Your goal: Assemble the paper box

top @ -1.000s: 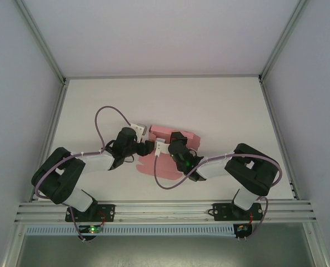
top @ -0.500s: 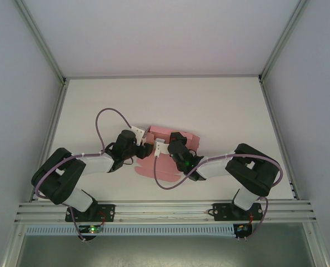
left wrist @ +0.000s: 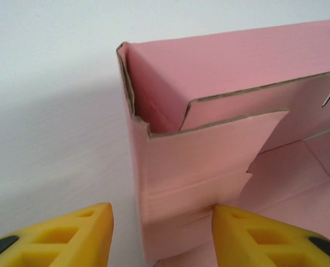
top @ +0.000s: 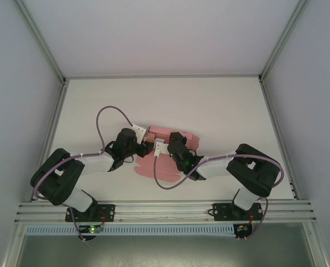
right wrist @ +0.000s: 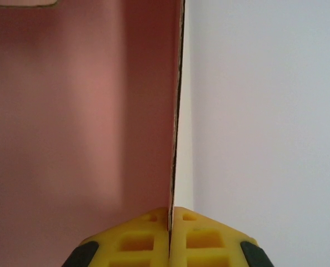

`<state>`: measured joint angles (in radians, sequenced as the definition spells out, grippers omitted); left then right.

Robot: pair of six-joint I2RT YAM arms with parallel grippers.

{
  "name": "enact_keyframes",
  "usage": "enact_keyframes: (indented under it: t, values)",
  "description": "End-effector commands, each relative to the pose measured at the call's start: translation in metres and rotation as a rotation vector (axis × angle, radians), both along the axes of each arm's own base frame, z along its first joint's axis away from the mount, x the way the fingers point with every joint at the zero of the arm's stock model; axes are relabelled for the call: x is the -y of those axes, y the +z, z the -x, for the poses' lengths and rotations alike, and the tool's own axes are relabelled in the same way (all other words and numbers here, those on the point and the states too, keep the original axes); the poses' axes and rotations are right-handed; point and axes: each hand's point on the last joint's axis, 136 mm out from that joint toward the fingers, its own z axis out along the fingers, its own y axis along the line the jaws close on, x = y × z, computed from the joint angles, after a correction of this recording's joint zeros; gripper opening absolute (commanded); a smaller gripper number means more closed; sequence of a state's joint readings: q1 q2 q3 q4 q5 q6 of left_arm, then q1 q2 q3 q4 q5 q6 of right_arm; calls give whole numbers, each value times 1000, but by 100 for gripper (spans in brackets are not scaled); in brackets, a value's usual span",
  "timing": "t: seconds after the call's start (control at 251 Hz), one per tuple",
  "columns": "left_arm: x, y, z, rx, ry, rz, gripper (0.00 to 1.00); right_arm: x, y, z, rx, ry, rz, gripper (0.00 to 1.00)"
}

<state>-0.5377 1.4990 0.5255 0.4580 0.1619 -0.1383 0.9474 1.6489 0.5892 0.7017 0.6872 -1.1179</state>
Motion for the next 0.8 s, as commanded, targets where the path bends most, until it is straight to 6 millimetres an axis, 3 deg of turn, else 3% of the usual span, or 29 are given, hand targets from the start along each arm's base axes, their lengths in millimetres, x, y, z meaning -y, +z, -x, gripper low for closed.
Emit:
enact_keyframes:
  t: [0.0,0.283,0.447,0.547,0.794]
  values:
    - [18,31,-15,110,-38,52,50,-4,-37,23,-131,86,80,0]
    - [26,28,-24,99,-47,65,46,-6,-41,30,-169,112,71,0]
    - [19,17,-26,80,0,37,30,-4,-43,31,-169,99,81,0]
    - [17,8,-24,58,11,13,28,-3,-43,28,-163,86,89,0]
    - [-17,-15,-31,94,249,-220,18,0,-34,24,-121,59,68,0]
